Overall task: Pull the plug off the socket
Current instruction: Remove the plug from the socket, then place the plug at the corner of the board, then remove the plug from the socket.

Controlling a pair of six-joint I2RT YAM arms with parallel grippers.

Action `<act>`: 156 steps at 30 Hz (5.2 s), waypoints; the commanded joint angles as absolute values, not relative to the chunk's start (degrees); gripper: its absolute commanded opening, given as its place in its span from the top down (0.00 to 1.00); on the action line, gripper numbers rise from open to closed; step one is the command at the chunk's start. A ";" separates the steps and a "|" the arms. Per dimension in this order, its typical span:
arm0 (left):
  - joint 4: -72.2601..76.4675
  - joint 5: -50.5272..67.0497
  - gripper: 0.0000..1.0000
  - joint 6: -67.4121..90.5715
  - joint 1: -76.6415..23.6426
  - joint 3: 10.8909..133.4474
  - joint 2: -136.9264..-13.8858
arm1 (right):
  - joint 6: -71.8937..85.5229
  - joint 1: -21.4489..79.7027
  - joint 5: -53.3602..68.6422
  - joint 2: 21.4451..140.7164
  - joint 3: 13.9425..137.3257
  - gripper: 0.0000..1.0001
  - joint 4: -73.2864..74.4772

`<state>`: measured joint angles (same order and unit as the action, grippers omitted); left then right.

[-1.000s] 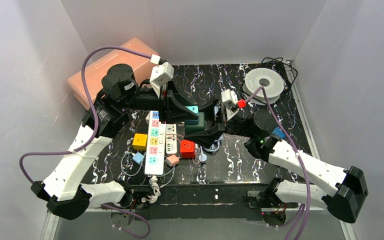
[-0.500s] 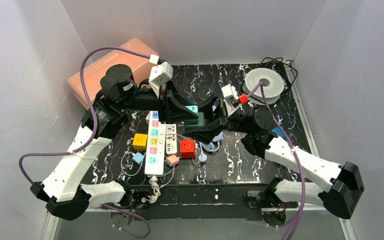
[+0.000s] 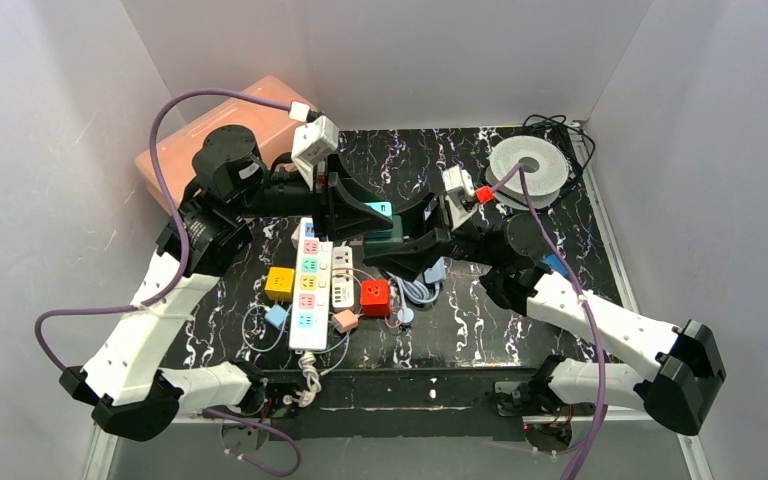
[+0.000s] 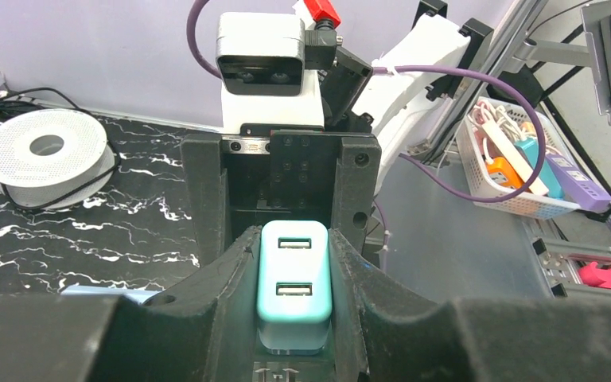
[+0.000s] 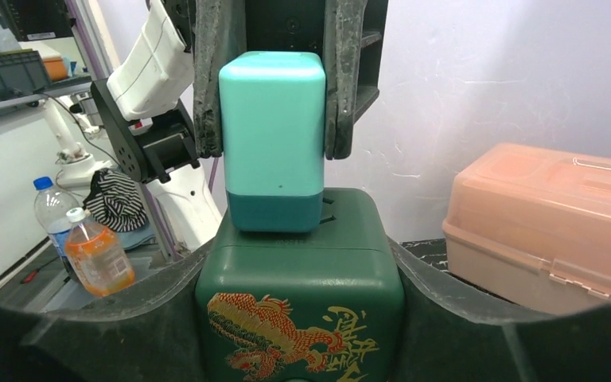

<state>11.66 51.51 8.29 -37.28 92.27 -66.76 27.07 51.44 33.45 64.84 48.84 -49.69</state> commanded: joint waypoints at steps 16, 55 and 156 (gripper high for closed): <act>19.50 52.69 1.00 8.36 -36.91 95.51 -65.42 | 23.68 51.86 32.17 59.25 41.91 0.99 -44.13; 3.08 57.77 1.00 -9.48 -45.00 73.06 -72.52 | 34.60 22.82 -9.20 52.94 54.33 0.99 40.03; 0.82 28.31 0.02 -26.88 -52.83 79.83 -84.97 | 36.75 1.72 -5.80 86.88 61.31 0.22 38.02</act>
<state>4.40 28.88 -28.82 -54.52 80.84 -90.02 36.21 -0.12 -3.42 89.32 56.75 34.76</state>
